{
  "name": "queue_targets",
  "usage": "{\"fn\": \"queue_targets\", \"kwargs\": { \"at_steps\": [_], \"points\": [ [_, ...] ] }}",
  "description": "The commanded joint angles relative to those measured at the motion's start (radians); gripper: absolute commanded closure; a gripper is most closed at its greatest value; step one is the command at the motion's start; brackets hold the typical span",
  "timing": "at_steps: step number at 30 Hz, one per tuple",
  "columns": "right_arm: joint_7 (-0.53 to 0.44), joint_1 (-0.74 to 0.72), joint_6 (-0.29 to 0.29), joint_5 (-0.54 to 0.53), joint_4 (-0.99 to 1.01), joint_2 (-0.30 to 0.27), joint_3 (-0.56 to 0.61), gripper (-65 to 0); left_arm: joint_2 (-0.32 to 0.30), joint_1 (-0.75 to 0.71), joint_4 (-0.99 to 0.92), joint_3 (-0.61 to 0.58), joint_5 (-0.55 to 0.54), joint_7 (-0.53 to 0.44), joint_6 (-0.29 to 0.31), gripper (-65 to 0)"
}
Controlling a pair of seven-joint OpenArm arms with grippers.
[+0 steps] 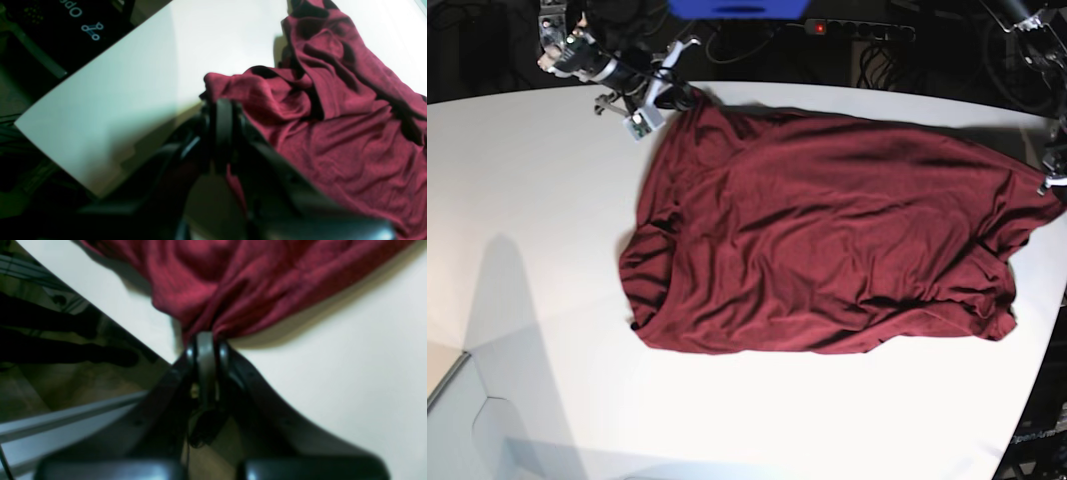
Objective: Layout the t-shirt on the table in an organized manner, then fold the t-shirt properly
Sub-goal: 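Lift the shirt high with both grippers and shake it out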
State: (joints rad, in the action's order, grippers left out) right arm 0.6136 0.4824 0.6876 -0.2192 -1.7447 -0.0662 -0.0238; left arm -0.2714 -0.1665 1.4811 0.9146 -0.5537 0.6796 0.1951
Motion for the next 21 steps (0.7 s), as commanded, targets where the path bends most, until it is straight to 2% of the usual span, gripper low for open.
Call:
{"fn": "queue_targets", "kwargs": {
  "at_steps": [1, 7, 12, 21],
  "points": [
    [-0.010, -0.004, 0.011, -0.004, -0.033, -0.005, -0.011, 0.0, -0.029, 0.008, 0.039, 0.008, -0.010, -0.025, 0.004, -0.2],
    [-0.010, -0.046, 0.011, -0.007, -0.188, 0.001, -0.107, 0.0, -0.024, 0.026, 0.183, 0.004, -0.010, -0.025, 0.004, -0.2],
    [-0.002, -0.139, 0.011, -0.007, -0.263, -0.001, -0.161, 0.0, -0.022, 0.123, 0.252, 0.001, -0.010, -0.016, 0.004, -0.2],
    [-0.002, -0.330, 0.011, -0.007, -0.261, -0.005, -0.272, 0.0, -0.030, 0.328, 0.243, 0.001, 0.002, 0.099, 0.002, -0.4]
  ]
}}
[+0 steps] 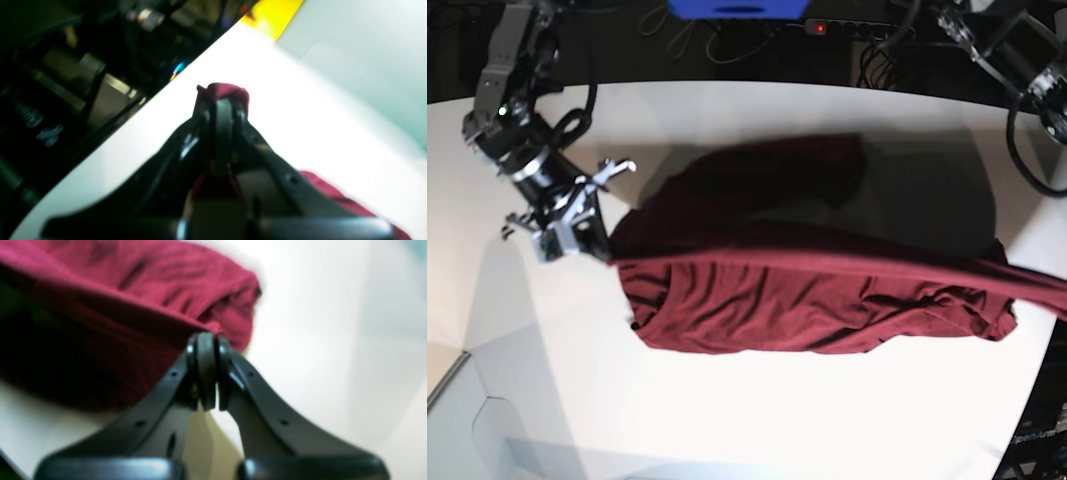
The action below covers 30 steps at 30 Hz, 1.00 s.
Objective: Layout the t-shirt on the table in an organized manner, then fold the t-shirt properly
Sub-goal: 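Lift the shirt high with both grippers and shake it out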
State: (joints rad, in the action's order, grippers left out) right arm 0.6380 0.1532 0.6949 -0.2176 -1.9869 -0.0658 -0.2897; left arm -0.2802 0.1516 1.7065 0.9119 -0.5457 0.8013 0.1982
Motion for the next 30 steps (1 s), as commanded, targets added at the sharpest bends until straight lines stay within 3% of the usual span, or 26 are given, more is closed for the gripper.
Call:
{"fn": "queue_targets", "kwargs": {
  "at_steps": [1, 6, 12, 15, 18, 22, 30],
  "points": [
    [-0.027, -0.027, 0.003, -0.009, -0.021, -0.006, -0.018, 0.0, -0.020, 0.035, 0.017, 0.003, -0.006, -0.009, -0.001, -0.4],
    [-0.025, -0.139, 0.003, -0.004, -0.018, -0.025, -0.069, 0.0, -0.014, 0.147, -0.010, -0.007, -0.011, 0.037, -0.001, -0.4],
    [-0.011, -0.284, 0.003, -0.003, -0.016, -0.075, -0.070, 0.0, -0.011, 0.274, -0.062, -0.172, -0.006, 0.034, -0.010, -0.4],
    [0.081, -0.407, 0.003, -0.003, -0.002, -0.121, -0.067, 0.0, -0.009, 0.363, -0.115, -0.284, -0.004, 0.033, -0.012, -0.4],
    [0.138, -0.534, 0.003, -0.003, 0.070, -0.156, -0.067, 0.0, 0.012, 0.466, -0.205, -0.350, -0.003, 0.033, -0.012, -0.4],
    [0.144, -0.709, 0.003, -0.003, 0.220, -0.217, -0.062, 0.0, 0.042, 0.622, -0.360, -0.414, 0.066, 0.026, -0.012, -0.4],
    [0.138, -1.111, 0.003, -0.003, 0.553, -0.340, -0.032, 0.0, 0.092, 0.980, -0.604, -0.567, 0.187, -0.109, -0.012, -0.4]
  ]
}}
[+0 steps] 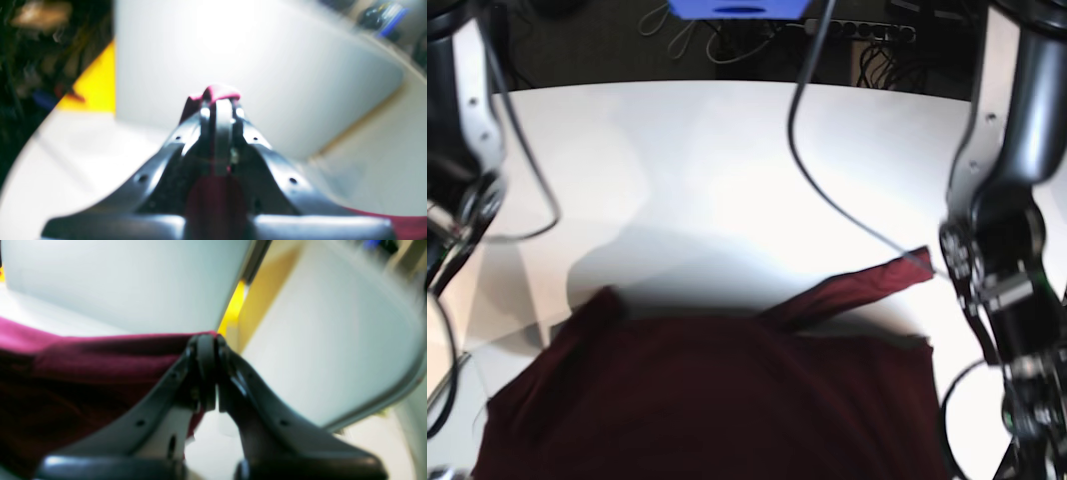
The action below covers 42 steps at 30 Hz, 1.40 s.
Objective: Layout the t-shirt on the table in an organized manner, then fold the t-shirt properly
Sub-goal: 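Lift the shirt high with both grippers and shake it out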
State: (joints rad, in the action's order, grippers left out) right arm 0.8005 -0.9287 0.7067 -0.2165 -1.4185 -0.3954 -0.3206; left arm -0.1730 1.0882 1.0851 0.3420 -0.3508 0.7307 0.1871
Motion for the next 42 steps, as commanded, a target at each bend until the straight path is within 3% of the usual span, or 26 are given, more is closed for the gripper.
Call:
{"fn": "queue_targets", "kwargs": {
  "at_steps": [1, 6, 11, 17, 24, 29, 34, 42],
  "points": [
    [-0.037, -0.076, -0.009, -0.004, 0.021, -0.020, 0.011, 0.0, -0.004, 0.080, -0.012, -0.010, -0.001, -0.055, -0.001, -0.4],
    [-0.094, -0.215, -0.009, -0.004, 0.129, -0.070, 0.048, 0.0, 0.014, 0.218, -0.067, -0.021, -0.001, -0.069, -0.001, -0.4],
    [-0.082, -0.232, -0.009, -0.010, 0.118, -0.101, 0.044, 0.0, 0.003, 0.206, -0.066, -0.017, -0.011, -0.052, -0.001, -0.3],
    [-0.080, 0.018, -0.009, -0.019, -0.023, -0.095, -0.033, 0.0, -0.030, -0.032, 0.128, 0.027, -0.012, 0.045, 0.004, -0.3],
    [-0.086, 0.363, -0.009, -0.060, -0.218, -0.004, -0.097, 0.0, -0.036, -0.313, 0.384, 0.177, -0.014, 0.112, 0.009, -0.3],
    [-0.091, 0.489, -0.009, -0.060, -0.282, 0.062, -0.144, 0.0, -0.038, -0.440, 0.441, 0.254, -0.014, 0.112, 0.010, -0.3],
    [-0.089, 0.458, -0.009, -0.060, -0.282, 0.048, -0.144, 0.0, -0.064, -0.478, 0.510, 0.259, -0.090, 0.134, 0.010, -0.3],
    [-0.080, 0.230, -0.009, -0.054, -0.212, -0.040, -0.071, 0.0, -0.069, -0.342, 0.476, 0.253, -0.103, 0.169, 0.010, -0.4]
  ]
}}
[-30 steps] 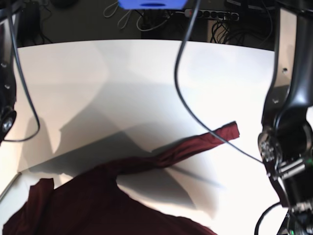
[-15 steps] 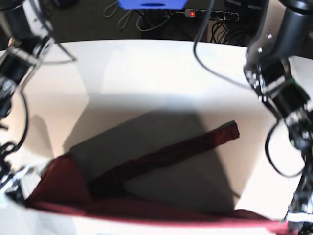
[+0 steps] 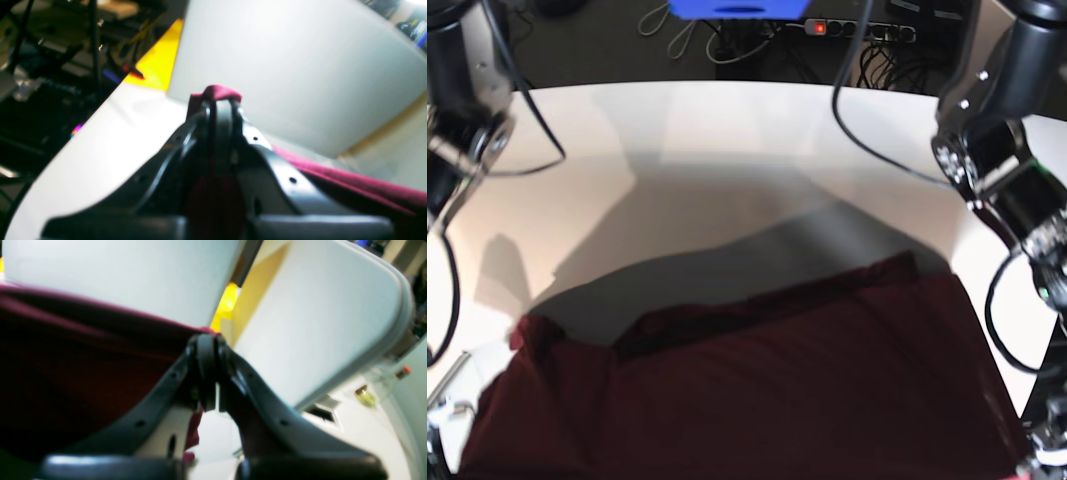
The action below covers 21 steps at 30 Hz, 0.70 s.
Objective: Layout the t-shirt on the table in an organized manner, then fold the t-shirt properly
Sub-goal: 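Lift the shirt high with both grippers and shake it out, then lower the lifted shirt onto the table with both grippers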
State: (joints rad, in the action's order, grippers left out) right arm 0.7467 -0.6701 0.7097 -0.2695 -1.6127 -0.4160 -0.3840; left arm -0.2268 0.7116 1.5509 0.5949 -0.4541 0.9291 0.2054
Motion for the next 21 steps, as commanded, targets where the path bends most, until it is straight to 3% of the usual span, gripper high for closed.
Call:
{"fn": "queue_targets", "kwargs": {
  "at_steps": [1, 8, 13, 15, 21],
  "points": [
    [-0.026, -0.060, -0.012, -0.001, 0.018, -0.025, 0.010, 0.0, -0.015, 0.067, -0.023, -0.005, 0.001, -0.031, -0.008, -0.4],
    [-0.051, -0.333, -0.012, 0.000, 0.337, -0.057, 0.130, 0.0, -0.013, 0.320, -0.323, -0.102, 0.001, -0.048, -0.008, -0.3],
    [-0.154, -0.612, -0.012, 0.095, 0.613, -0.057, 0.222, 0.0, -0.010, 0.535, -0.541, -0.231, -0.001, -0.203, -0.011, -0.3],
    [-0.181, -0.635, -0.012, 0.129, 0.684, -0.059, 0.247, 0.0, -0.012, 0.597, -0.603, -0.266, -0.002, -0.249, -0.013, -0.3],
    [-0.260, -0.635, -0.012, 0.184, 0.836, -0.071, 0.311, 0.0, -0.013, 0.597, -0.735, -0.281, -0.007, -0.331, -0.013, -0.2]
  ]
}}
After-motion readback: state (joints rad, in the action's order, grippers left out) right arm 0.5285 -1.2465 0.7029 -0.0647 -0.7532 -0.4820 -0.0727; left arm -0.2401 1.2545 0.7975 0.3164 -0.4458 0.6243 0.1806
